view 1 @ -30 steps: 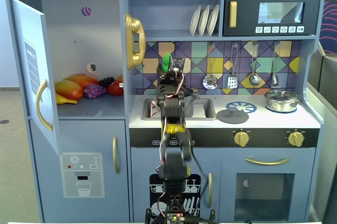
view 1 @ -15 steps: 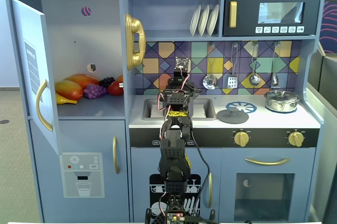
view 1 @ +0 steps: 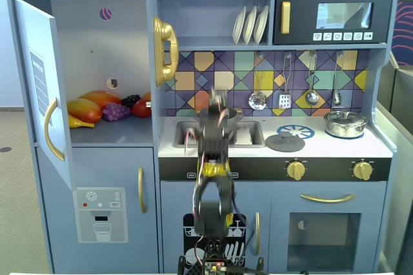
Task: Pick up the green pineapple from the left cabinet and place it in the gray recipient
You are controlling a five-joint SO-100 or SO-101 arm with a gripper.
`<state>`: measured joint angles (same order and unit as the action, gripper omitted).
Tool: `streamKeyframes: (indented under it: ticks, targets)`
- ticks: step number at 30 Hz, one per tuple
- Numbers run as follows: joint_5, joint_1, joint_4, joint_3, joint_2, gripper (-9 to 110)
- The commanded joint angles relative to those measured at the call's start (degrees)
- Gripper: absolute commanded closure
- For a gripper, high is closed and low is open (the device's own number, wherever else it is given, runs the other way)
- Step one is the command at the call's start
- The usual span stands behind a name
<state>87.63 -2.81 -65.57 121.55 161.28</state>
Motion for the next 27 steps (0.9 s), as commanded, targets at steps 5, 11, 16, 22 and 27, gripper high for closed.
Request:
streamKeyframes:
  ticks: [5,11,16,22,27]
  targets:
    - [-2.46,5.71,-7.56,29.44,15.73,101]
    - [-1.76,5.63,-7.56,44.82,20.04,101]
    - [-2.64,3.25,-12.48,50.45,20.74,101]
    - [1.41,4.22,-22.06,50.45,20.83,101]
    - [0.44,4.13,-22.15,50.45,20.83,98]
